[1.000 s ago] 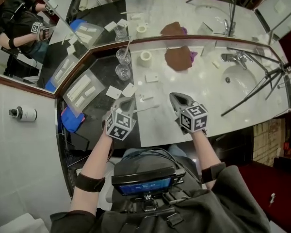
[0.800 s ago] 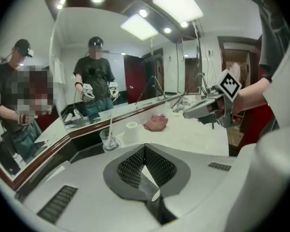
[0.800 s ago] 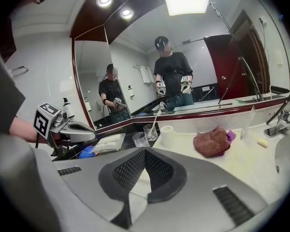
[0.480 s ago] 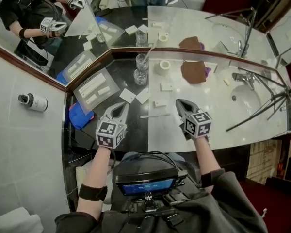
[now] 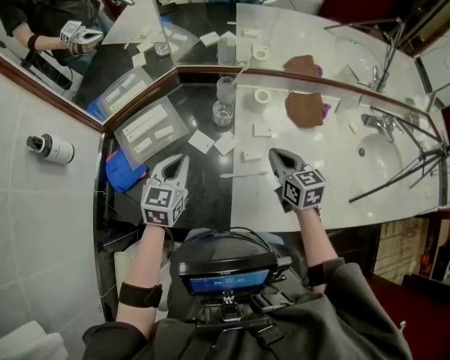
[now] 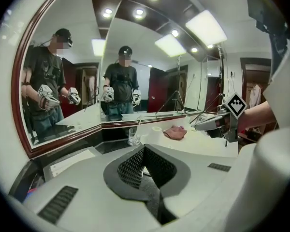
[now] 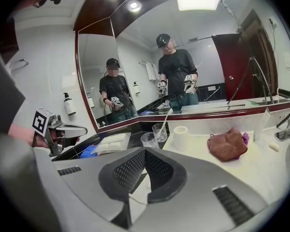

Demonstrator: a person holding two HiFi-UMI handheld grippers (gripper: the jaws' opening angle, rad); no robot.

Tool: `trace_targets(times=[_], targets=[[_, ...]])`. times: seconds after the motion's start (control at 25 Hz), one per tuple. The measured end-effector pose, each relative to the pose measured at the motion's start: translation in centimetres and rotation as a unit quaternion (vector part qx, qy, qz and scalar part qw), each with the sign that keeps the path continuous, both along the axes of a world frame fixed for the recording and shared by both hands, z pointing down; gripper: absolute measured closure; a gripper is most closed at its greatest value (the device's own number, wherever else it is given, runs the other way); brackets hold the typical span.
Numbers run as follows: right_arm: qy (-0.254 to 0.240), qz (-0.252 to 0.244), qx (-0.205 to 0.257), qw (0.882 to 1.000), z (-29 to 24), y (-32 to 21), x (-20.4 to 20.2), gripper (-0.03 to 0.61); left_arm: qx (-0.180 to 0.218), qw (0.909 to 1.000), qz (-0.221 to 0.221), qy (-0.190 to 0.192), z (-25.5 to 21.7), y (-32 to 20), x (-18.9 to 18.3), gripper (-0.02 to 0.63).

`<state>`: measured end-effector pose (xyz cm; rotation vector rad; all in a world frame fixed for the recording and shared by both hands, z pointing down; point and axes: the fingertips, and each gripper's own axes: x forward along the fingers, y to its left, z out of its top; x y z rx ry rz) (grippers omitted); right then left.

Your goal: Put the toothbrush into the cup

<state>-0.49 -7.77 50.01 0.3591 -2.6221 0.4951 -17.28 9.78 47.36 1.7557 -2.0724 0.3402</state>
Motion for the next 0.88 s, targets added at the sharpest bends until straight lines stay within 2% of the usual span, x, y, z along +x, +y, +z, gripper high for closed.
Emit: trace_targets(times=[0.12, 0.28, 0.48, 0.56, 0.72, 0.88], targets=[[0.006, 0.001, -0.001, 1.000, 0.1, -0.2, 0.2, 0.568, 0.002, 1.0000, 0.000, -0.004, 0.4, -0.1, 0.0, 0.613], [0.012, 0.004, -0.003, 1.000, 0.5, -0.8, 0.7, 0.568, 0.004, 0.9997, -0.019, 0.012, 0.9, -0.4, -0.1, 0.612], [0.017, 0.002, 0.000, 1.000, 0.5, -1.3, 0.8, 0.568, -0.005, 0.9997, -0.025, 0.004, 1.1, -2.1, -1.1, 0.611], [0.020, -0.002, 0.004, 1.000, 0.4, -1.3, 0.6, 0.568, -0.013, 0.9998, -0.014, 0.002, 1.0, -3.5, -1.4, 0.602], [0.022, -0.009, 0.015, 1.000, 0.9, -1.5, -0.1, 0.568, -0.032, 0.9991, 0.024, -0.012, 1.3, -7.9, -2.4, 0.518], [0.020, -0.009, 0.012, 1.000, 1.5, -1.3, -1.2, 0.568, -0.052, 0.9960, 0.061, -0.039, 1.9, -13.2, -4.2, 0.474]])
